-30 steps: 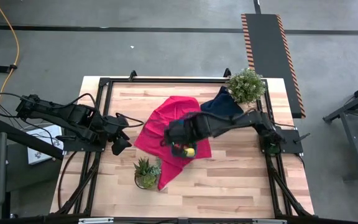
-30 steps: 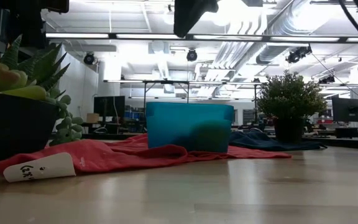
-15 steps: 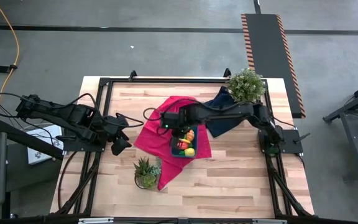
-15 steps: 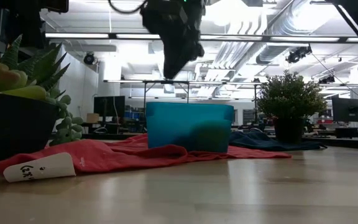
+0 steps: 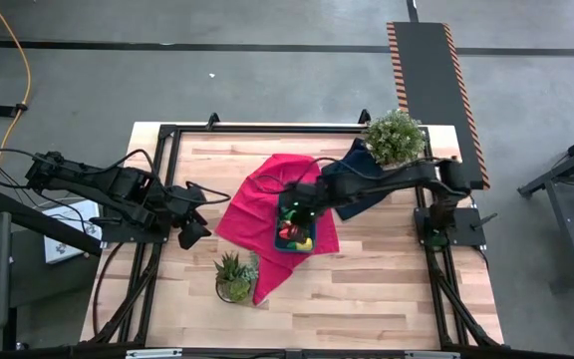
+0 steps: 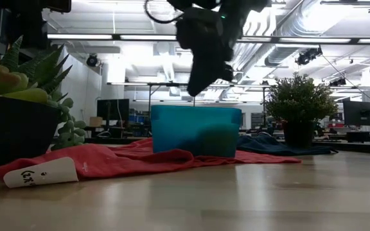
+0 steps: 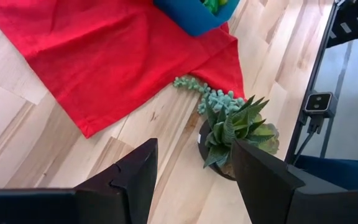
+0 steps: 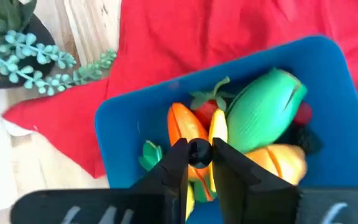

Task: Pick and placing Produce into tupperware
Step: Put the blueberry into the blue bin, then return to Home Position

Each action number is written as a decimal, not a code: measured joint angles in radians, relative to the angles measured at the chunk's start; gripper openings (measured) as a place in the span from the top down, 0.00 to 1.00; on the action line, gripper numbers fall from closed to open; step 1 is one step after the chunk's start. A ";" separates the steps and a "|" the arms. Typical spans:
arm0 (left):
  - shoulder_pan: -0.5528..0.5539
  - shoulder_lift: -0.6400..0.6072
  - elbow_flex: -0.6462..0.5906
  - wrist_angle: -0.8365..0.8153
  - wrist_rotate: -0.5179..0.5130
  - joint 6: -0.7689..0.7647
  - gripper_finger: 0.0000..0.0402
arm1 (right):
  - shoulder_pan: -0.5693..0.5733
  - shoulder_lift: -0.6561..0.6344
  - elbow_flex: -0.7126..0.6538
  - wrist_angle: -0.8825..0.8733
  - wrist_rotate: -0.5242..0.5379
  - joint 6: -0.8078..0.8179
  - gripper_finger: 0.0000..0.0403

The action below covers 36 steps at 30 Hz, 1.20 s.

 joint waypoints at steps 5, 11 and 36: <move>0.000 0.000 0.000 0.012 -0.021 0.000 0.52 | -0.010 -0.089 -0.130 0.113 -0.041 0.021 0.87; 0.000 0.000 0.000 0.016 -0.028 0.000 0.52 | 0.000 -0.096 -0.152 0.115 -0.046 -0.023 0.80; 0.000 0.000 0.000 0.100 0.017 -0.001 0.52 | -0.004 -0.153 -0.151 0.250 -0.245 -0.060 0.72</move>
